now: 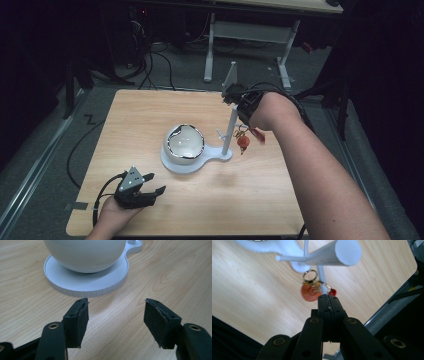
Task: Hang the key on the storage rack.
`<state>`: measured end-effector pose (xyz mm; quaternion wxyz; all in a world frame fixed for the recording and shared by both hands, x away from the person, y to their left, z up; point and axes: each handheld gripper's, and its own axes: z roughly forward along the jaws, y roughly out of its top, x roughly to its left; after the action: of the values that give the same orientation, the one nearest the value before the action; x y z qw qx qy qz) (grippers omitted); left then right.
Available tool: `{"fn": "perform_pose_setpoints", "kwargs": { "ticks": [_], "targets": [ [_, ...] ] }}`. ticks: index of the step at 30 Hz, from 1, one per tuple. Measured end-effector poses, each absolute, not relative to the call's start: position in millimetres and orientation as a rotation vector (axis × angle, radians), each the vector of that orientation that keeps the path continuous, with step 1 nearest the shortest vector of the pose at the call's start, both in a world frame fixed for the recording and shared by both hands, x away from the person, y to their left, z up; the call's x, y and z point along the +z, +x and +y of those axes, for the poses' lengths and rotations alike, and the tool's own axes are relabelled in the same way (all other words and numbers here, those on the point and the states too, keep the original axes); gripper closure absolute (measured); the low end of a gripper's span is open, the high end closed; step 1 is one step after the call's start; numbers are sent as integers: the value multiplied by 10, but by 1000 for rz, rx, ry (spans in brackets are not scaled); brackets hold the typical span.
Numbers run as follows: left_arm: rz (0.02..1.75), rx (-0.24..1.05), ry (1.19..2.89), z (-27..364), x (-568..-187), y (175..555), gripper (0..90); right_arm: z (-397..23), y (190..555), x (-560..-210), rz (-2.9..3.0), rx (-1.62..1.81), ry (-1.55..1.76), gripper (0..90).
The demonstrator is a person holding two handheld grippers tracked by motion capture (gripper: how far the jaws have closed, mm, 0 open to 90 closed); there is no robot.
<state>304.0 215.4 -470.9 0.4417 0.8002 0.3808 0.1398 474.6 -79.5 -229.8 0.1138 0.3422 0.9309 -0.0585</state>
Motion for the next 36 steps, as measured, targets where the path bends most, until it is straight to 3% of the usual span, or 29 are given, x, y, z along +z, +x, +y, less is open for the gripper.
{"fn": "perform_pose_setpoints", "kwargs": {
  "ticks": [13, 23, 26, 36],
  "targets": [
    [941, 345, 1990, 2137, -4715, 3045, 370, -895, 4667, -2295, 2717, -126, 1026, 872],
    [945, 344, 2000, 2125, -4736, 3043, 370, -1222, 4531, -2492, 2718, -50, 1137, 821],
    [945, 341, 2009, 2113, -4754, 3048, 370, -1418, 4471, -2751, 2723, -10, 1187, 763],
    [958, 330, 2025, 2110, -4788, 3054, 373, -1773, 4275, -3513, 2684, 121, 1274, 716]
  ]
}}
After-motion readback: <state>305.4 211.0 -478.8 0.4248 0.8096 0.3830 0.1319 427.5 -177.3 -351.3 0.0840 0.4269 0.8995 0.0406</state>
